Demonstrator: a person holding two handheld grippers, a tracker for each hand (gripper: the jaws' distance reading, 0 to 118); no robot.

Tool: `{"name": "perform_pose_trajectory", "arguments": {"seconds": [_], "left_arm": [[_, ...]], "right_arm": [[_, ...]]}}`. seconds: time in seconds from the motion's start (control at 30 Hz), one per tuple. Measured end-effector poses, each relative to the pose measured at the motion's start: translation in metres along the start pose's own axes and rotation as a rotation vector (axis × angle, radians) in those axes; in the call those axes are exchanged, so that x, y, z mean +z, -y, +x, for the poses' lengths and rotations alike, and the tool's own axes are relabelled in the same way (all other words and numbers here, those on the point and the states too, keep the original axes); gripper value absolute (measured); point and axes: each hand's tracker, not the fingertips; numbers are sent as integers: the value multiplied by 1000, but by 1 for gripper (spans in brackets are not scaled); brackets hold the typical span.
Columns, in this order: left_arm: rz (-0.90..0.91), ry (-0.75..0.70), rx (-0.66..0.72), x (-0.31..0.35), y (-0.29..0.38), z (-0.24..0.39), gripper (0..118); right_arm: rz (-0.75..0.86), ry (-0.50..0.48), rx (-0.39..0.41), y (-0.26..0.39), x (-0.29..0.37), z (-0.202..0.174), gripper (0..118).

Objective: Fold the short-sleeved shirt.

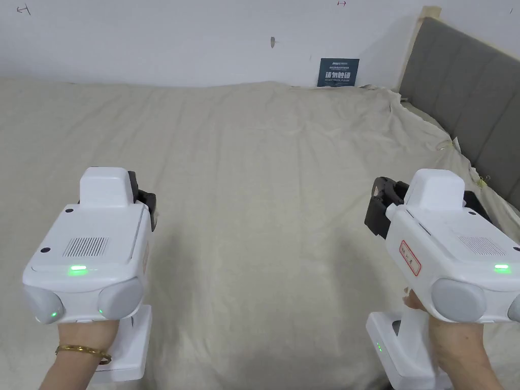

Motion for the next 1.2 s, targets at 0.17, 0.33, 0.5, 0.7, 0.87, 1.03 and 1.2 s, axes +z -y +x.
{"name": "perform_pose_trajectory", "arguments": {"seconds": [0.17,0.33,0.5,0.7,0.87,1.03,1.2], "left_arm": [[0,-5,-1,0,-1,-1,0],[0,-13,-10,1,0,-1,0],[-3,-7,-15,1,1,0,0],[2,-7,-8,1,-1,1,0],[4,-6,-15,0,-1,2,0],[0,-6,-21,1,0,4,0],[-2,-10,-18,1,1,3,0]], "right_arm": [[10,4,-2,-2,2,1,0],[2,13,-8,-3,1,4,0],[3,11,4,-2,2,4,0],[5,7,15,-3,3,1,0],[2,4,18,-4,4,-1,0],[-2,-1,20,-4,4,-3,0],[-4,-13,26,-3,1,-3,0]]}}
